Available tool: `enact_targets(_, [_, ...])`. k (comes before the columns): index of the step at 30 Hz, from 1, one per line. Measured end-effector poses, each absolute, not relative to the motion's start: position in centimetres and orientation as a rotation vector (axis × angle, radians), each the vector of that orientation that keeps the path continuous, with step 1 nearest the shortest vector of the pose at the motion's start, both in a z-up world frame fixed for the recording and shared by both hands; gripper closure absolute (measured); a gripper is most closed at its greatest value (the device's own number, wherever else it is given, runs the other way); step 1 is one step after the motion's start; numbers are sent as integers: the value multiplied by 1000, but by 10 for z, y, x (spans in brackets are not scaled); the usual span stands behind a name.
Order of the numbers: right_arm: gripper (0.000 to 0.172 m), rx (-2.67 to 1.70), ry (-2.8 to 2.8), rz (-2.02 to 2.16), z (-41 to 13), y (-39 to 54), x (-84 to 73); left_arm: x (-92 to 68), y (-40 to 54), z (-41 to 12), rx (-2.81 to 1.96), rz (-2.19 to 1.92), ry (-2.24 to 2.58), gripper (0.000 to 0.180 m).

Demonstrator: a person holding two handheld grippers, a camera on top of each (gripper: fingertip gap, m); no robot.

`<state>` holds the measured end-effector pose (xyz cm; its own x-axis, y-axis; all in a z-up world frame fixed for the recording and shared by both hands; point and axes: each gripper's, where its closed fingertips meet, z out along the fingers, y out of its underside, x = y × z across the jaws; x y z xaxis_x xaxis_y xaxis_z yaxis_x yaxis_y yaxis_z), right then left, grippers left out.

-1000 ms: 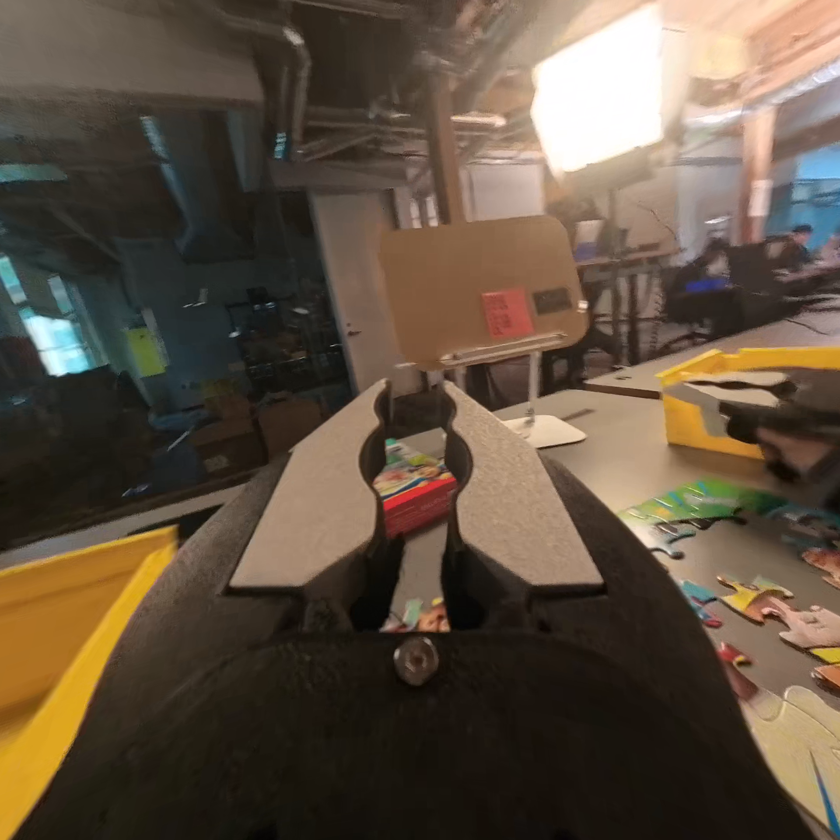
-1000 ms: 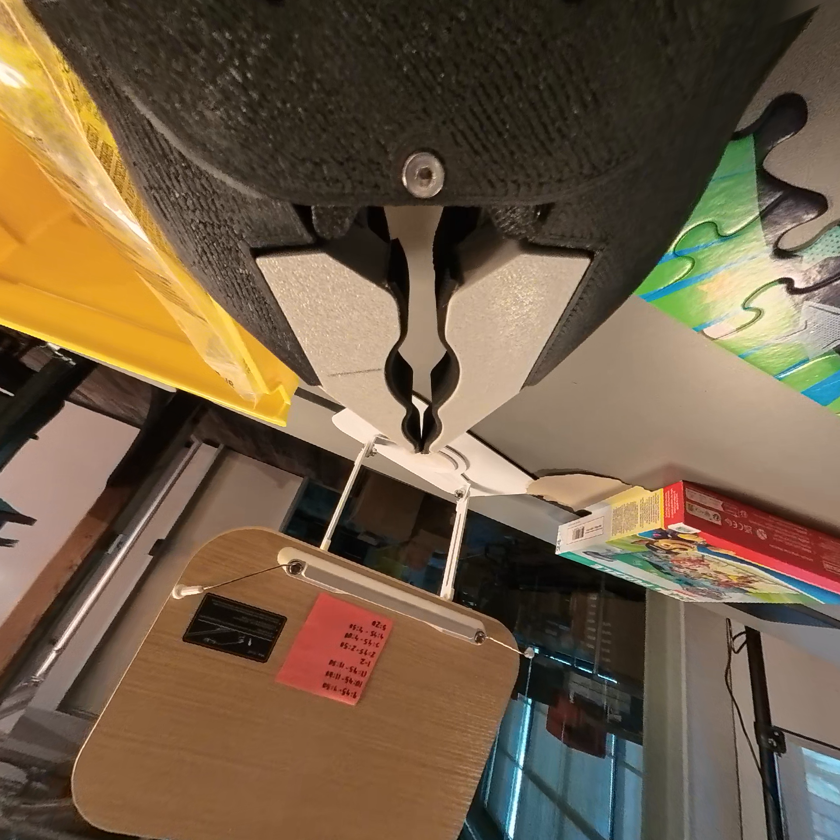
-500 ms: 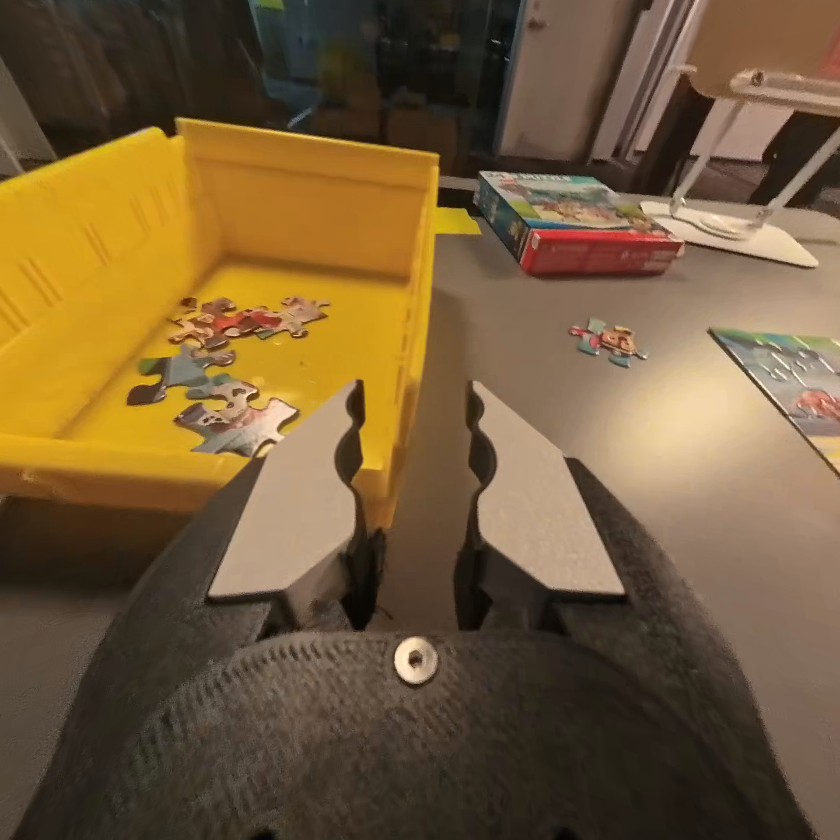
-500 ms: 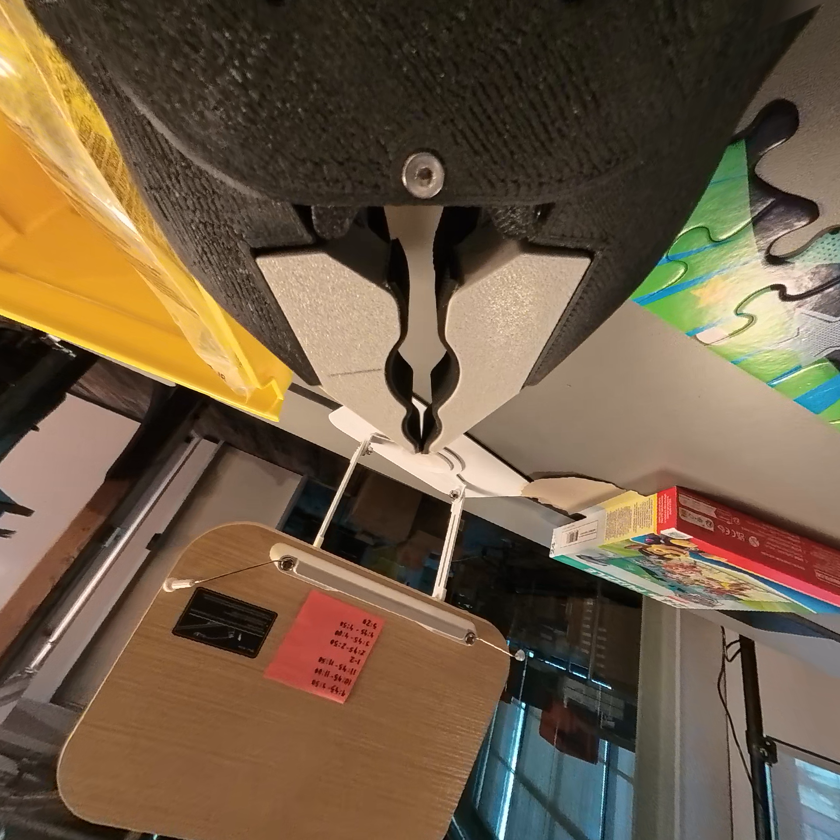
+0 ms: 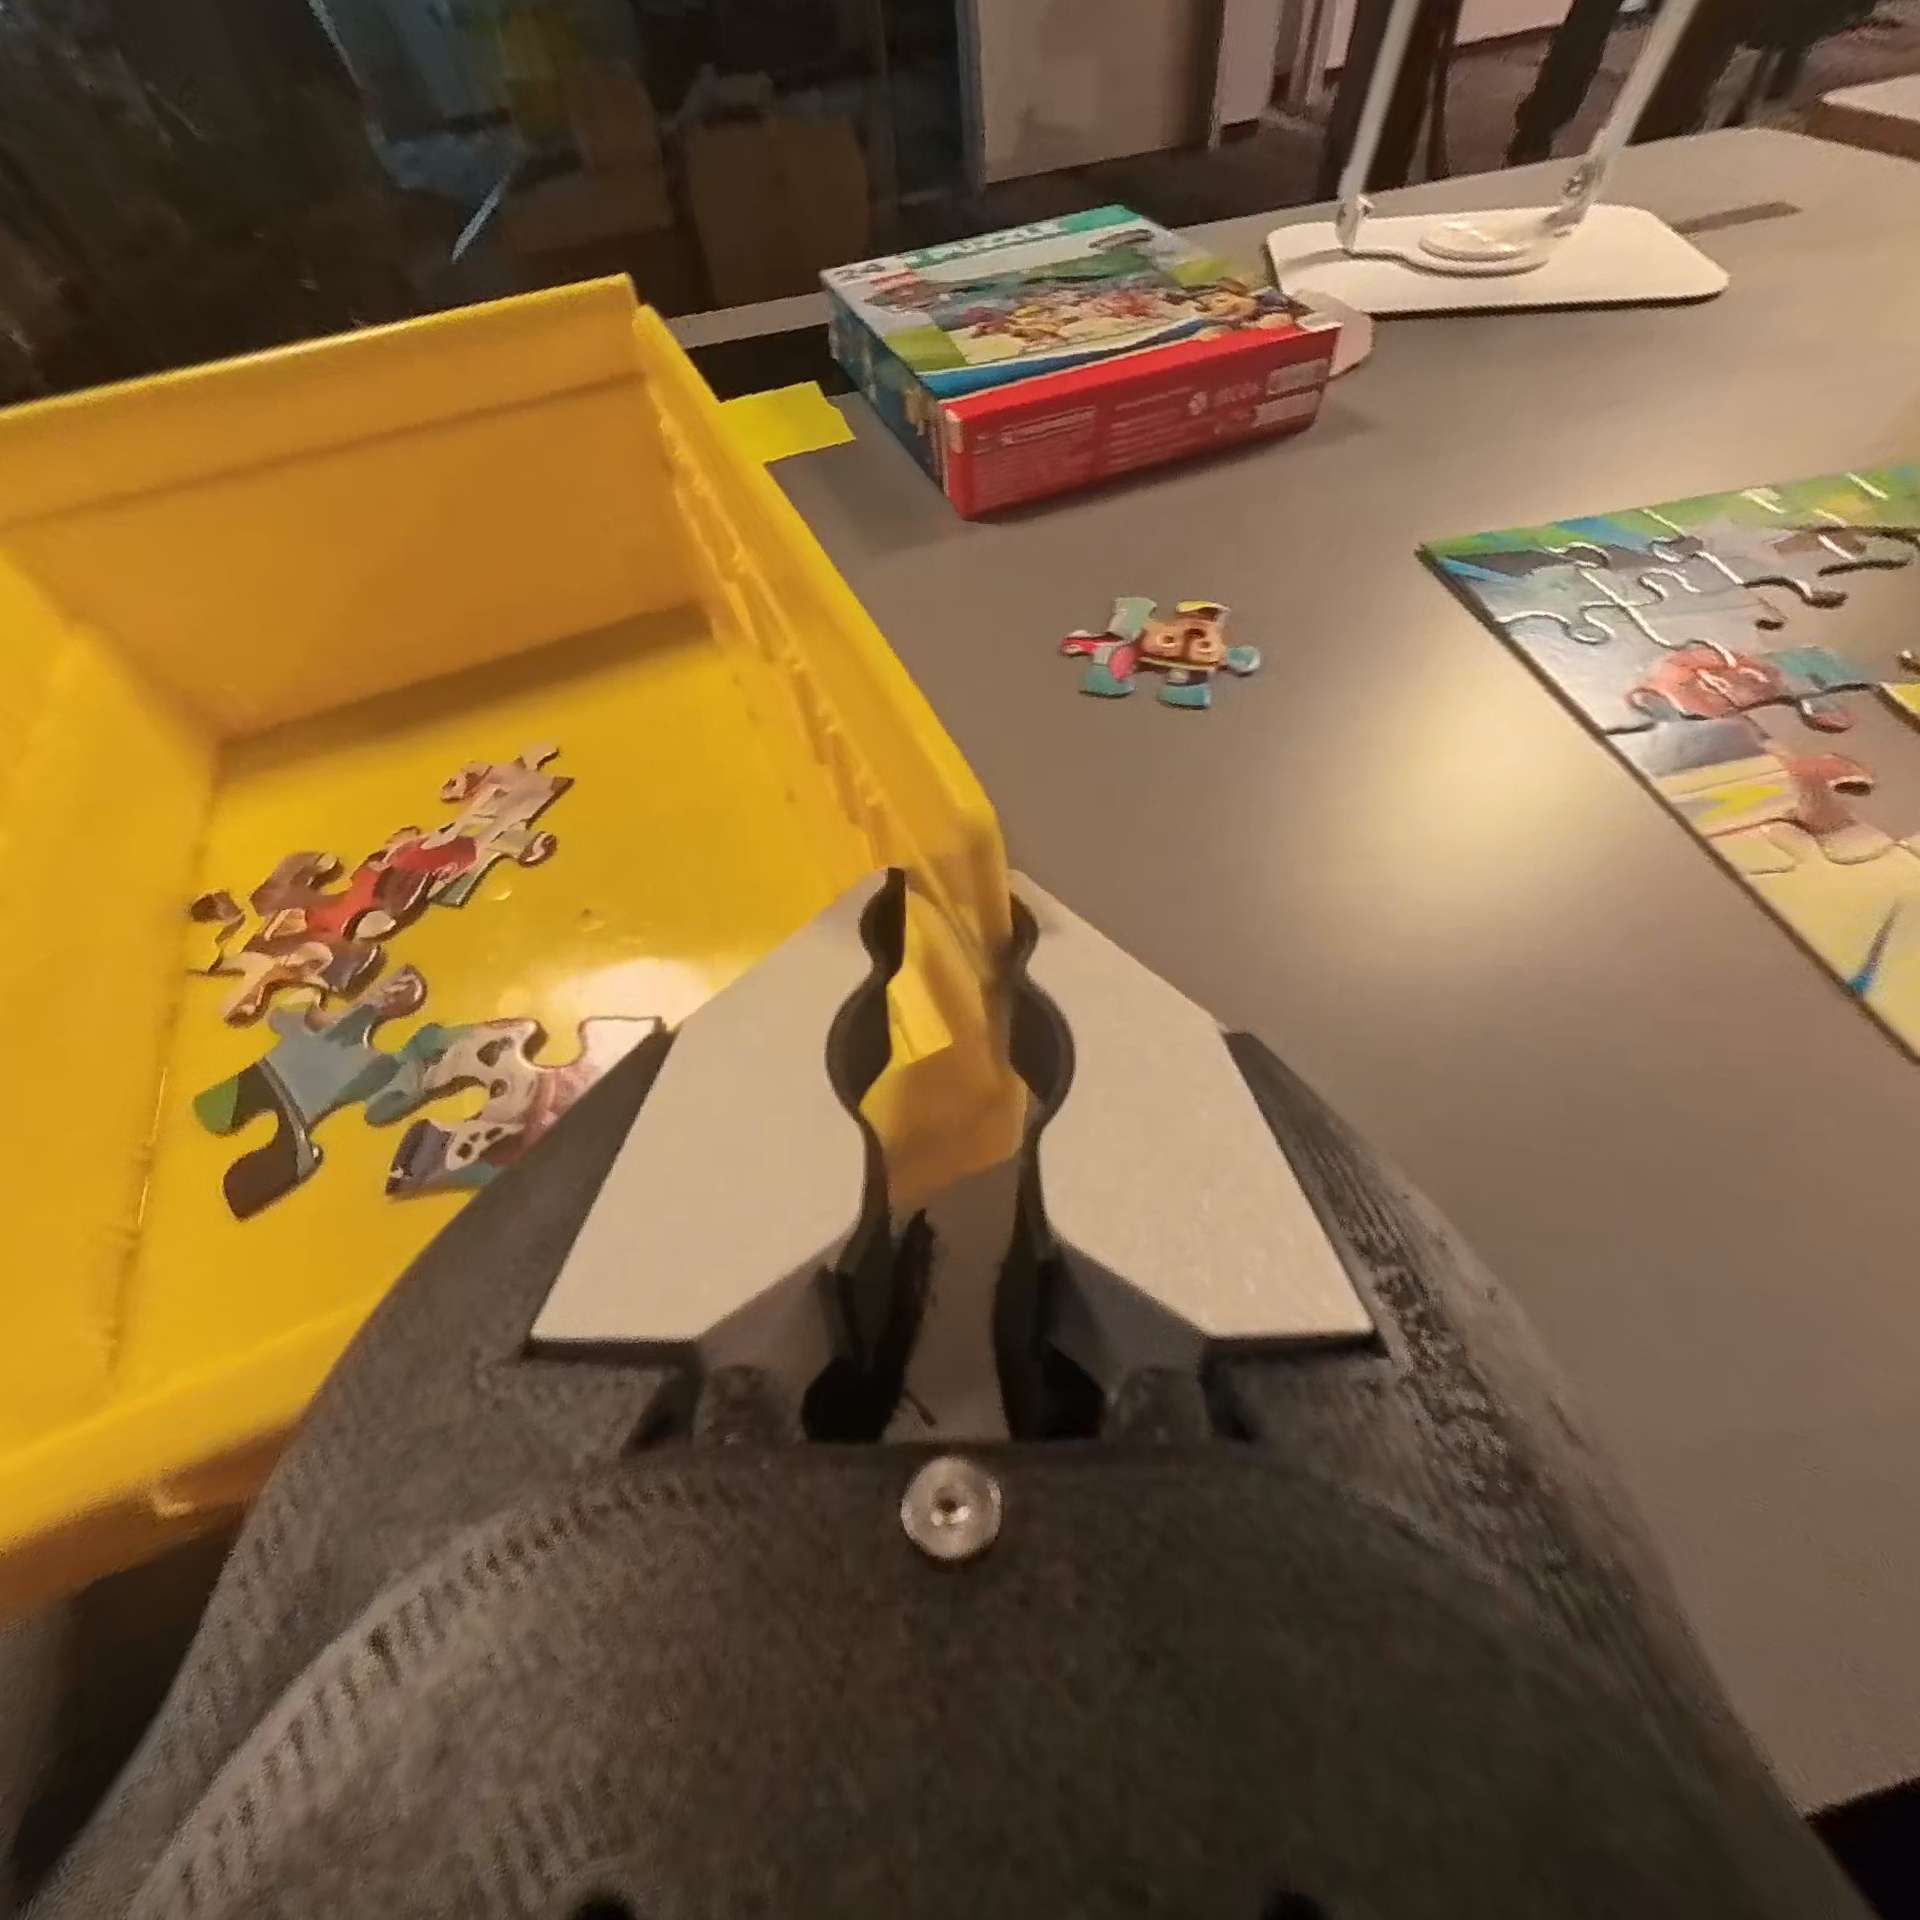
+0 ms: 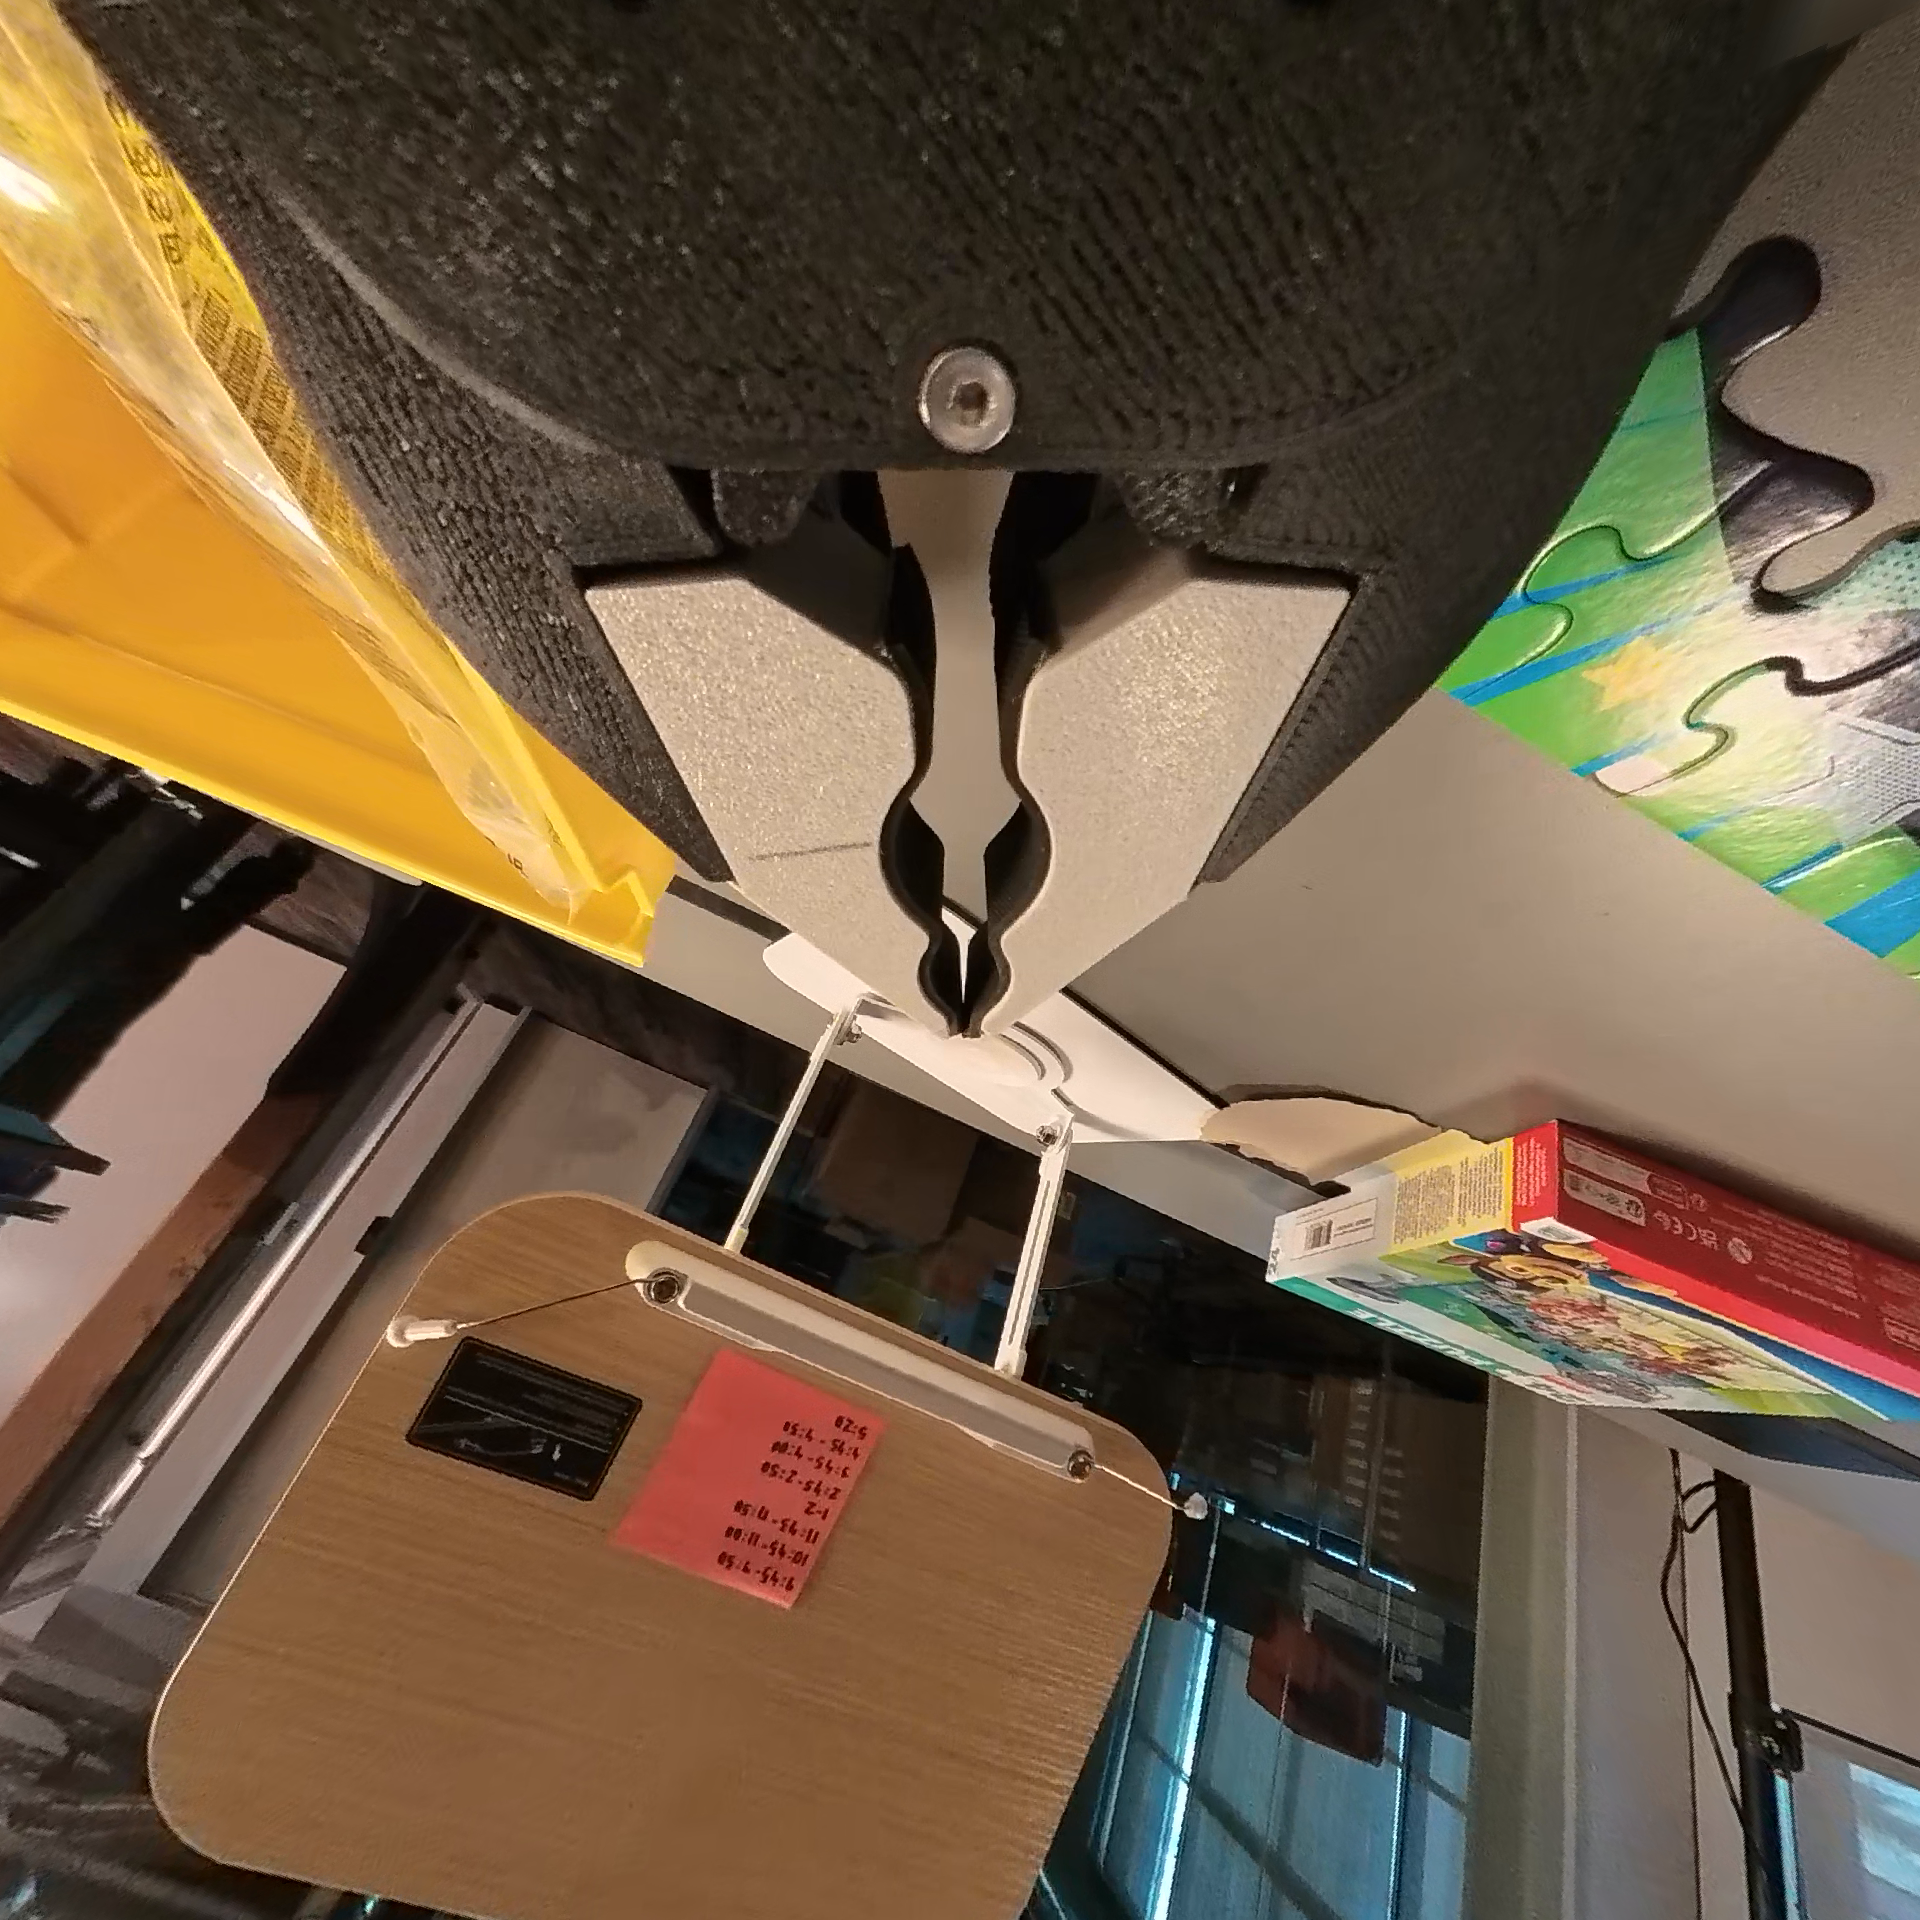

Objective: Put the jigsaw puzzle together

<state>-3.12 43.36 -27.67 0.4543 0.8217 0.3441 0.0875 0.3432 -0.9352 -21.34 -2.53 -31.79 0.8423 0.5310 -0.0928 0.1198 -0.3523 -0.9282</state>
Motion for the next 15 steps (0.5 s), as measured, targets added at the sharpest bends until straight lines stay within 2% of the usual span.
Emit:
enact_targets(11, [172,-1135,-1000,623,-276,433,-31,-158,-6,-317,-1957,342,-366,160])
enact_targets(15, [172,-1134,-995,630,-275,433,-30,-137,-4,-290,-1863,247,-263,126])
